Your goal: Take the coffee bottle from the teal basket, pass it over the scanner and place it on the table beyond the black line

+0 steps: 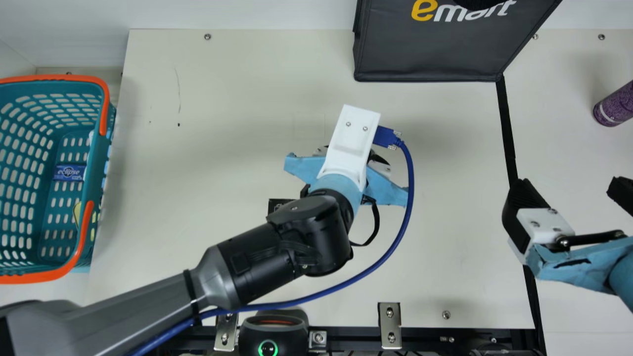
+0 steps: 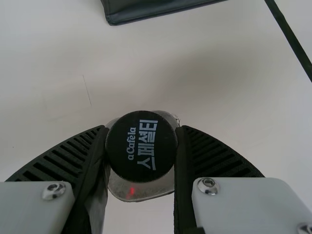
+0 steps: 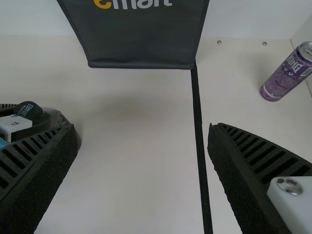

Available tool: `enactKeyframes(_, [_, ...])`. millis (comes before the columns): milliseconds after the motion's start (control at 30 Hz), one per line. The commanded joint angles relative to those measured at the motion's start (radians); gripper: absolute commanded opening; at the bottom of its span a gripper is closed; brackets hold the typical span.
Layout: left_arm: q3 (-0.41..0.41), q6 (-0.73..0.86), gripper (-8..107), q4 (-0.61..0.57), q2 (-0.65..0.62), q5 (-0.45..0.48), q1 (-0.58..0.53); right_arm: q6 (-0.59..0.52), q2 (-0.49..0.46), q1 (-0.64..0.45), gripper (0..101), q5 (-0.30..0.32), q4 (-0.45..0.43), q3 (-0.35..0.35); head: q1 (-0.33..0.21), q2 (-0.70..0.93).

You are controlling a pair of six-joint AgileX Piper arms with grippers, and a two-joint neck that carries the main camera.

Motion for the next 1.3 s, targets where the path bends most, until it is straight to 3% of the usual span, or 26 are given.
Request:
enactKeyframes(0, [0.002, 0.003, 32, -0.004, 0.001, -0.001, 0.002, 0.000, 0.000, 0.000, 95, 0.000, 0.000, 0.000, -0.029, 0.002])
enactKeyframes(300, [0.007, 0.026, 62, -0.055, -0.018, -0.010, 0.019, 0.000, 0.000, 0.000, 95, 0.000, 0.000, 0.000, -0.029, 0.002])
enactKeyframes(567, [0.028, 0.113, 89, -0.204, -0.103, -0.042, 0.068, 0.000, 0.000, 0.000, 95, 0.000, 0.000, 0.000, -0.029, 0.002])
enactKeyframes(967, [0.187, 0.362, 90, -0.561, -0.364, -0.120, 0.238, 0.000, 0.000, 0.000, 95, 0.000, 0.000, 0.000, -0.029, 0.002])
enactKeyframes(1267, [0.303, 0.611, 90, -0.812, -0.574, -0.086, 0.413, 0.000, 0.000, 0.000, 95, 0.000, 0.000, 0.000, -0.029, 0.002])
